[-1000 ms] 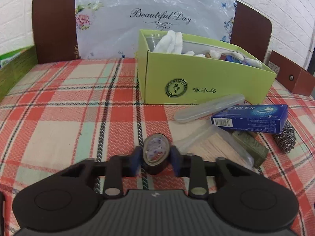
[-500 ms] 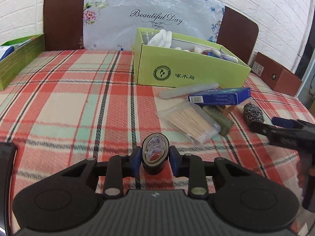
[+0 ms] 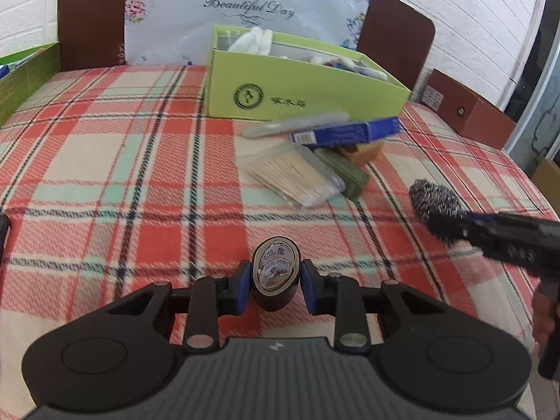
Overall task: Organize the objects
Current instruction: 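Grasp black tape roll with left tool while right tool grasps steel wool, then carry tape roll and steel wool into the lime-green box, open both tools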
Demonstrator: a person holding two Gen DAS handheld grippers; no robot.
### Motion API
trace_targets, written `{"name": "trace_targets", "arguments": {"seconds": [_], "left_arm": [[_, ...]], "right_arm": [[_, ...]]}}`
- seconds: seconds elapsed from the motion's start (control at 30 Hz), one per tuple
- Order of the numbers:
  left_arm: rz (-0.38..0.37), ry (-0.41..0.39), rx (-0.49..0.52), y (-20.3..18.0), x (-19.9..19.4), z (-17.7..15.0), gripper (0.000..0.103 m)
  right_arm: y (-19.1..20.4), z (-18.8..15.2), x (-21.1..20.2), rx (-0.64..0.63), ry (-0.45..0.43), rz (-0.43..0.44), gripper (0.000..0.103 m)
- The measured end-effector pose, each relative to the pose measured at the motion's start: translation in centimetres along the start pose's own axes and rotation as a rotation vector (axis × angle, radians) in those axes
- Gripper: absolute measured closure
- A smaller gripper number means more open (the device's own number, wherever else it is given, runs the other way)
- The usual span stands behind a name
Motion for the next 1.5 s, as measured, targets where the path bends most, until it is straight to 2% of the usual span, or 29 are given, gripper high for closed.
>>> {"name": "trace_targets", "arguments": {"seconds": [0.07,0.13,0.17,0.2,0.27,0.63,0.67,0.73,0.93,1.0,1.07,1.2,1.37,1.5], "left_arm": [[-0.025,0.010,-0.001,-0.9,0.1,-0.5,0.071],[-0.014,0.005,0.008,-1.7,0.1,-1.0,0.069],[-0.003,-0.002,0.014,-2.0,0.1,-1.1,0.065],[0.001,-0.005,0.012,-2.2,0.0,-1.2,0.057],[-0.006,-0.015,-0.008,-2.2,-0.3,-1.3,0.052],[-0.014,-0.023,-0.008,-2.1,-0.4,-0.8,0.054],[-0.013,-0.026,-0.006,-2.1,-0.4,-0.7,0.055],[-0.017,-0.025,-0.003,-2.2,-0.3,-0.5,0.064],[-0.016,-0.019,0.001,-2.1,0.0,-1.0,0.064],[-0.021,-0.020,-0.004,-1.9,0.0,-1.1,0.067],[-0.022,-0.016,-0.006,-1.7,-0.1,-1.0,0.071],[-0.028,-0.017,-0.013,-1.7,-0.2,-0.9,0.071],[-0.066,-0.050,0.014,-2.5,-1.6,-0.1,0.071],[-0.085,-0.117,0.047,-2.9,-3.4,2.1,0.071]], "right_arm": [[0.8,-1.1,-1.7,-0.009,0.019,0.075,0.070],[2.0,-2.1,-2.6,-0.026,0.037,0.117,0.069],[2.5,-2.5,-2.7,-0.038,0.052,0.129,0.067],[3.0,-2.9,-2.7,-0.047,0.062,0.133,0.065],[3.7,-3.3,-2.7,-0.049,0.064,0.114,0.054],[4.5,-3.4,-3.1,-0.065,0.055,0.086,0.054],[4.4,-3.4,-3.1,-0.062,0.057,0.079,0.054],[4.3,-3.4,-3.0,-0.051,0.061,0.075,0.054],[4.4,-3.5,-2.5,-0.038,0.081,0.077,0.054],[4.5,-3.5,-2.2,-0.041,0.087,0.074,0.056],[4.7,-3.5,-2.1,-0.040,0.090,0.073,0.063],[4.8,-3.5,-1.9,-0.046,0.092,0.077,0.067],[4.9,-3.0,-2.6,-0.054,0.080,0.099,0.068],[5.1,-1.7,-4.2,-0.073,0.035,0.158,0.068]]}}
Point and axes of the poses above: each gripper's, at about its wrist camera, not at the fingertips, and x roughly the way its jaws point, y to its left, z to its top, the point moved 1 cm from there along x, roughly the way its jaws point, and after that the axes turned 3 degrees about y, right-handed, at the moved point
